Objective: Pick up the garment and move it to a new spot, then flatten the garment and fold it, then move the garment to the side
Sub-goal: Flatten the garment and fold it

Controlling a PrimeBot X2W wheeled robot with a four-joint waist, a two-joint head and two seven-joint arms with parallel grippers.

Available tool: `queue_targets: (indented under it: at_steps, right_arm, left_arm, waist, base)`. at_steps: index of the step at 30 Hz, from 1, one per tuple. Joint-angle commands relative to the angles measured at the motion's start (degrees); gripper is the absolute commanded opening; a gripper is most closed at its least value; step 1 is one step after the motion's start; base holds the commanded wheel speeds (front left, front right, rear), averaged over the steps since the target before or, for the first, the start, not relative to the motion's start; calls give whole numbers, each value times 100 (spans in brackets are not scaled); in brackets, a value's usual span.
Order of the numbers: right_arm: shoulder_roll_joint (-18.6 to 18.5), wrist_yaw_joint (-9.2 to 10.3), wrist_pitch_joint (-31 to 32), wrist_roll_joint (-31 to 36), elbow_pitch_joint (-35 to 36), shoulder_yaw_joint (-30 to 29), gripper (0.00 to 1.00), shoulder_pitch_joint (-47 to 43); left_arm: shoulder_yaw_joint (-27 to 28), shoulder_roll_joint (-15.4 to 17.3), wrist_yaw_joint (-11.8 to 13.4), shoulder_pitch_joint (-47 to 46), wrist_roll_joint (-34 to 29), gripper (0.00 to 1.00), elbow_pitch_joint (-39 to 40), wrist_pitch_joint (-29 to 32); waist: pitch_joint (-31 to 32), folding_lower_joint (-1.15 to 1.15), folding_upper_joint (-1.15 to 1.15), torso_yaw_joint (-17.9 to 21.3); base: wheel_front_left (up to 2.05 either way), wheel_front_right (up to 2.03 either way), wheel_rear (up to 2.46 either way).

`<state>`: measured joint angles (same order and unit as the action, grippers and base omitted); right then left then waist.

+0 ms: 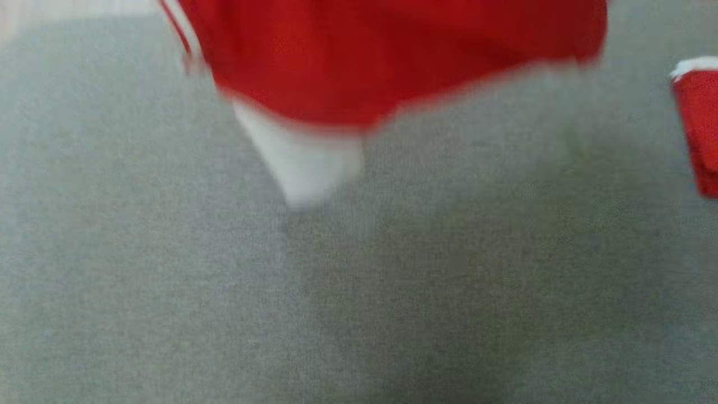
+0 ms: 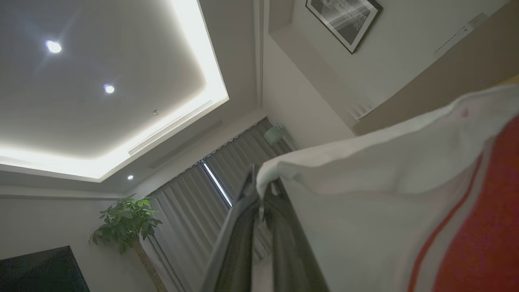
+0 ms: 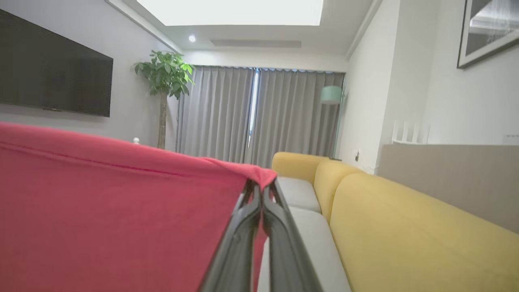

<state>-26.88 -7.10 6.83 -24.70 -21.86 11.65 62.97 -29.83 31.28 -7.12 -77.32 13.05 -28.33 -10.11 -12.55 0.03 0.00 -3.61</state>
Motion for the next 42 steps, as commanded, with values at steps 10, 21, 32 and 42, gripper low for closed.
queue_targets:
  at_steps: [10, 21, 32, 42]
  right_arm:
    - [51, -39, -1274, 744, -990, 485, 0, 1339]
    - [-167, -39, -1898, -55, -1804, 1046, 0, -363]
    - [-978, -39, -1879, -1289, -680, 1477, 0, -3291]
    - [-1297, -39, -1564, -1393, 695, 819, 0, -5537]
  left_arm:
    - [-69, -120, -10, -1348, -447, 0, -149, -484]
    - [254, 189, 157, 2114, -62, 0, 1247, -488]
    - [437, 208, 460, 5788, 252, 0, 2180, -488]
    - [259, 70, 530, 7414, 376, 0, 2380, -488]
  waist:
    - [-1539, -3, 0, -139]
    - [-1412, -3, 0, -204]
    - [-494, -3, 0, -139]
    - [-42, -3, 0, -137]
  base:
    - [0, 0, 0]
    - [0, 0, 0]
    - [0, 0, 0]
    - [0, 0, 0]
